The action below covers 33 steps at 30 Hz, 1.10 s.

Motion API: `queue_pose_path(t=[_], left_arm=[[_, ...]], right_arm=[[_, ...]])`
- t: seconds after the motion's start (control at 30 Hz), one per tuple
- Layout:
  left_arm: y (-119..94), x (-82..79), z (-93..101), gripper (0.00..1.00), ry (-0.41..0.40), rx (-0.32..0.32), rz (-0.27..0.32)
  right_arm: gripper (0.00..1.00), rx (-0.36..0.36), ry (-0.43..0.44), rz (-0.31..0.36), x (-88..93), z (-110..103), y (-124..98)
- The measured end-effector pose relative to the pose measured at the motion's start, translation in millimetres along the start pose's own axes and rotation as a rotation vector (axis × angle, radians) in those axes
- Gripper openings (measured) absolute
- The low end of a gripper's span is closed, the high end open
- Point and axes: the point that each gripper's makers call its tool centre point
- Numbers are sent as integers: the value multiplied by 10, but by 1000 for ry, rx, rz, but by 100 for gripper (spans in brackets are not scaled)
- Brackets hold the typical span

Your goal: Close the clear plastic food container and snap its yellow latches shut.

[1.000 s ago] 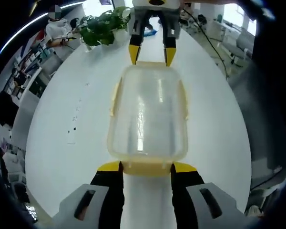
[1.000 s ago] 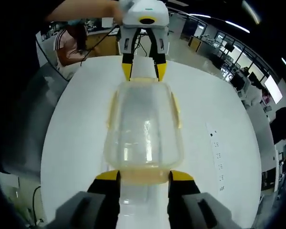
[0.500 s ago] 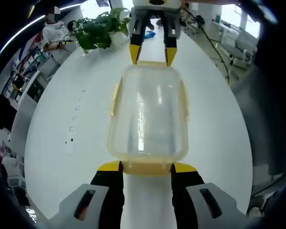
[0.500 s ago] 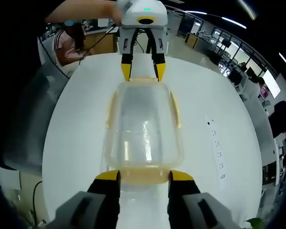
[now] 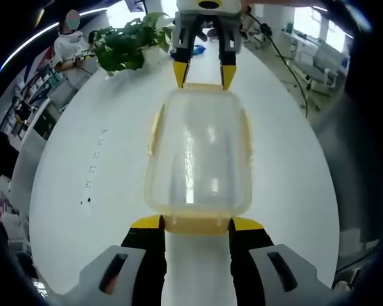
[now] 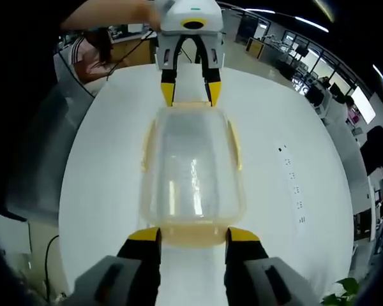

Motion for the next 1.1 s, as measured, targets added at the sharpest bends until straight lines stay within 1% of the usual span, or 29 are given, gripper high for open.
queue_pose_path(t=[0.2,0.37,0.5,0.7,0.9,1.0,1.07,1.1], left_arm=[[86,-73,12,35,2,2,2],[144,-104,-33,35,3,18,-22],[196,-109,11,35,-4,24,-21],[291,-138,103,35,-16,33,-12],[375,-90,175,35,-31,45,-10],[428,-75,192,35,-41,57,-12],[428,-80,211,35,-38,69,-12],[422,-72,206,35,-31,70,-15]], right_arm=[[36,5,4,-21,101,10,0],[36,4,15,-36,162,37,5],[36,-1,15,-47,218,18,28],[36,-3,1,-89,367,-29,128],[36,-21,4,-100,397,-94,185],[36,-19,-4,-126,440,-115,259],[36,-31,2,-144,477,-145,305],[36,-32,5,-139,473,-142,305]])
Point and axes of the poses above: the point that each gripper's makers call its tool centre point, and the gripper's own axes: y roughly forward along the fingers, z roughly to its right, x roughly out of its underside, and after that the axes turned 7 degrees about y, right-handed
